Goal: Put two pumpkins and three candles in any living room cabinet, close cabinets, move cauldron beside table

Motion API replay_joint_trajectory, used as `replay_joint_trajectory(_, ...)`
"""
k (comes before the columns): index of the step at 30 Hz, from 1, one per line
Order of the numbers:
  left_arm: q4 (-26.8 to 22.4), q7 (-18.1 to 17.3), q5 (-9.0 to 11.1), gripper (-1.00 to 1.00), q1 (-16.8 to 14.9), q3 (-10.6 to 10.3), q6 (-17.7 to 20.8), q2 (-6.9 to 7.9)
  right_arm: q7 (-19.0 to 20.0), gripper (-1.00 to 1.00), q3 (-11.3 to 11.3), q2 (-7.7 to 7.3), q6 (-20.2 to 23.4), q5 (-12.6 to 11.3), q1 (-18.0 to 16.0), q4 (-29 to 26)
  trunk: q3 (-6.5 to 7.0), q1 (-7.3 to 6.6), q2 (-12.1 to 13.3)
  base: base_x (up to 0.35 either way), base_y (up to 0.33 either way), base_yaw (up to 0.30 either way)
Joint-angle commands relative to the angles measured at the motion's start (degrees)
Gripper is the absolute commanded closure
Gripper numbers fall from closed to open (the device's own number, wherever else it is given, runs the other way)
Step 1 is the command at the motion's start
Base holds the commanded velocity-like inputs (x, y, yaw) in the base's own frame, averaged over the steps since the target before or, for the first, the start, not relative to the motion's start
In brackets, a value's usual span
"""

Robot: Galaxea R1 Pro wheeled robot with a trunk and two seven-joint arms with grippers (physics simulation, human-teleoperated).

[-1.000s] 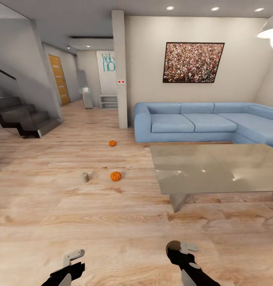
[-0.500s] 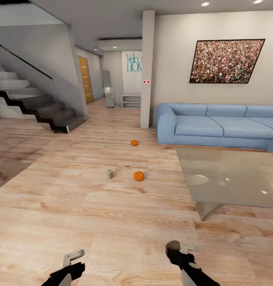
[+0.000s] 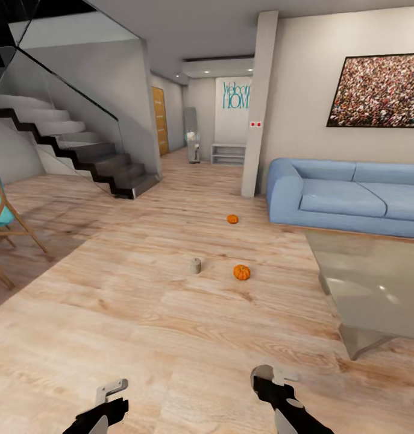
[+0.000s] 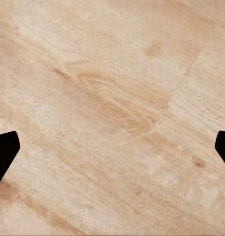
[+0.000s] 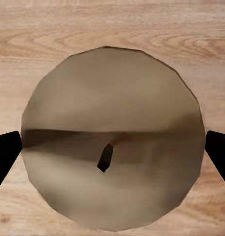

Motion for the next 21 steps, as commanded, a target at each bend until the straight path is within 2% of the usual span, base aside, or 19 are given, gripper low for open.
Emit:
replay_joint_trajectory(1,-0.12,0.49,0.46,-1.0,-0.03,-0.49,0.14,0.09,-0.31,1.0,0.51,-0.02,-0.23,-0.51,-0.05,0.01,-0.05,0.02,-0.02,0.257,0.179,0.029)
replay_joint_trajectory(21,-0.12,0.48,0.52,-1.0,-0.03,-0.5,0.14,0.09,-0.22,1.0,0.52,-0.02,-0.66,-0.51,-0.05,0.01,-0.05,0.02,-0.02,0.264,0.183,0.002)
